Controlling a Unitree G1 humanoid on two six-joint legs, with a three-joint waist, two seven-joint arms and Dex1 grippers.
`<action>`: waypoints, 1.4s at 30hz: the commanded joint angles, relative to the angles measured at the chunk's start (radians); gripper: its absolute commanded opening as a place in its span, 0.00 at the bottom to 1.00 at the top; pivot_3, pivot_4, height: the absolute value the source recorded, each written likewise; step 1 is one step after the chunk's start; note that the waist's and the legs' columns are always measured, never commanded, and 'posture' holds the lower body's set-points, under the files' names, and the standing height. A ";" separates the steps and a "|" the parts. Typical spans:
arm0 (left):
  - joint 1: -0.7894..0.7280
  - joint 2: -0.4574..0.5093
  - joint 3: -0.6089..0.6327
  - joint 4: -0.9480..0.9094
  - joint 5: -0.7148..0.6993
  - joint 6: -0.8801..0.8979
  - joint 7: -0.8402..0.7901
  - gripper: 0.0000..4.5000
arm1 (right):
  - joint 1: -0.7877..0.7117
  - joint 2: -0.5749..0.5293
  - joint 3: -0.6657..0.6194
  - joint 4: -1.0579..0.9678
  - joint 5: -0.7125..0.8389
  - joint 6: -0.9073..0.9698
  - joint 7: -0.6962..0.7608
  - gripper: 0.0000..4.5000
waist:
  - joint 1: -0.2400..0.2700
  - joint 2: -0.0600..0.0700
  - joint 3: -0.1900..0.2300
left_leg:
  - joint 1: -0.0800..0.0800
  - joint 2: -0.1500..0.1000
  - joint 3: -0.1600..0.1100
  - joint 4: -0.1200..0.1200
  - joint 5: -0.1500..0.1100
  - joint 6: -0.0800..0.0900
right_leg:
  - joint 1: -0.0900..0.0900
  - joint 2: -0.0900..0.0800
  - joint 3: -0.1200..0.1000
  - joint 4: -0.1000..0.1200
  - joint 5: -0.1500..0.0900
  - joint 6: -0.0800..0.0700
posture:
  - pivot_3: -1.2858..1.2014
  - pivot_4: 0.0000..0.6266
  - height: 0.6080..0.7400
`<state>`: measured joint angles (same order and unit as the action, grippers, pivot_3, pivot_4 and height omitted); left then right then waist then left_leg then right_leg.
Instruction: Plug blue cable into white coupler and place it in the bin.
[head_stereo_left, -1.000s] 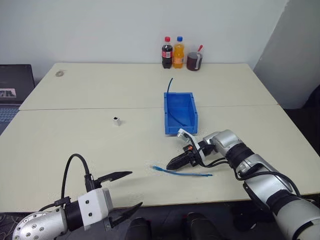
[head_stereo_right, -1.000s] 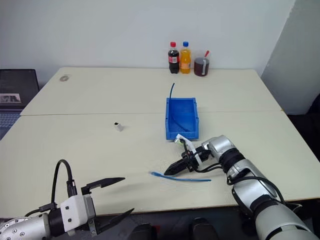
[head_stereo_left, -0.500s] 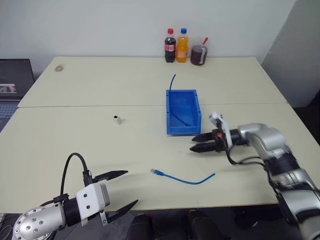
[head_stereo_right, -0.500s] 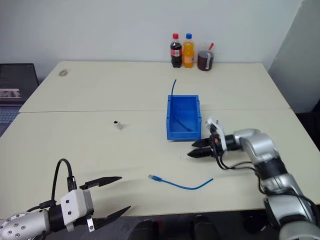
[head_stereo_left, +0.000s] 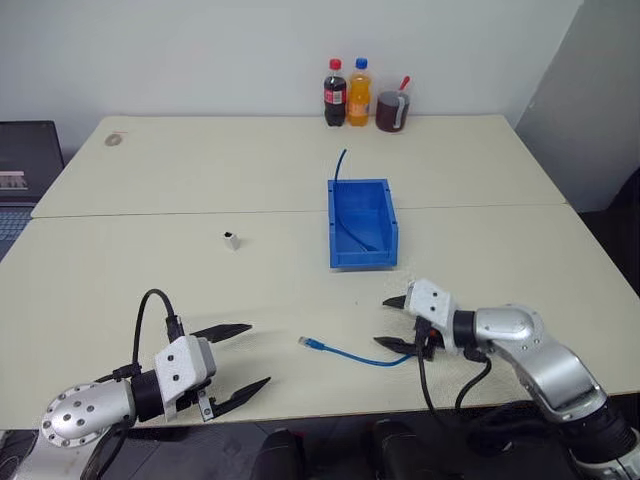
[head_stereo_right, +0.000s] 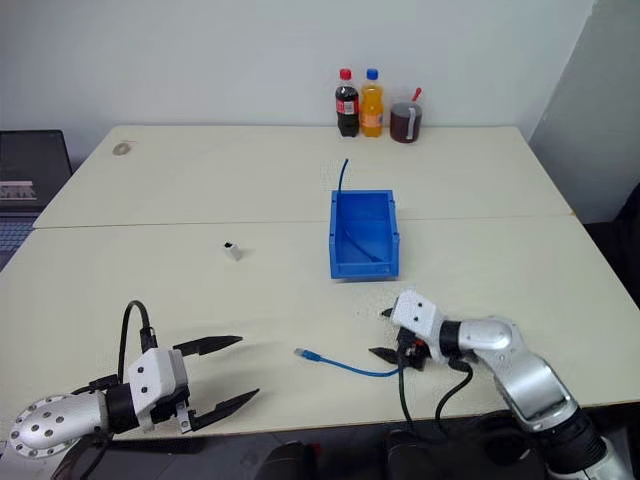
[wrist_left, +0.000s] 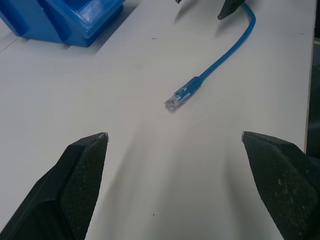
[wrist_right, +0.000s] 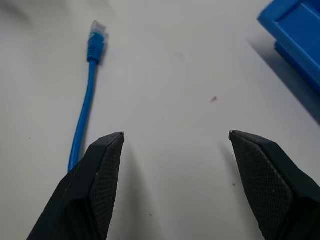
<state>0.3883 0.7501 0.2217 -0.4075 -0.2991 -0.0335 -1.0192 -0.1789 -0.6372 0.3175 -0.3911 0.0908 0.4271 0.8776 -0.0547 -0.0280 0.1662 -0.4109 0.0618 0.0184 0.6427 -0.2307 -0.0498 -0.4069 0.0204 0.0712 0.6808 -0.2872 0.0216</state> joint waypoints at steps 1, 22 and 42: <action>-0.009 0.023 -0.008 0.040 0.012 -0.072 -0.043 1.00 | 0.048 -0.051 0.001 -0.042 -0.023 -0.191 0.046 0.79 | 0.001 0.000 0.000 | 0.000 0.000 0.000 0.000 0.000 0.000 | 0.000 0.000 0.000 0.000 0.000 0.000 | 0.52 0.24 1.00; 0.004 0.018 -0.025 -0.016 0.020 -0.084 -0.034 1.00 | 0.034 0.020 0.095 0.300 -0.087 -0.489 0.111 0.34 | 0.001 -0.006 0.000 | 0.016 0.002 0.001 0.000 0.000 0.000 | 0.014 -0.002 0.001 0.002 -0.004 -0.008 | 0.52 0.24 1.00; -0.050 0.011 -0.043 0.039 0.037 -0.162 -0.016 1.00 | -0.353 -0.089 -0.064 0.162 0.518 0.411 0.409 0.01 | 0.006 -0.006 0.005 | 0.016 0.002 0.001 -0.001 0.000 0.000 | 0.016 -0.005 0.000 0.001 -0.004 -0.007 | 0.52 0.24 1.00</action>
<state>0.3450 0.7609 0.1818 -0.3620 -0.2629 -0.1664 -1.0378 -0.4874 -0.7087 0.2741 -0.2247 0.5158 0.7061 1.2340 -0.0488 -0.0335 0.1717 -0.3953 0.0639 0.0188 0.6410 -0.2308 -0.0498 -0.3912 0.0156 0.0712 0.6813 -0.2912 0.0143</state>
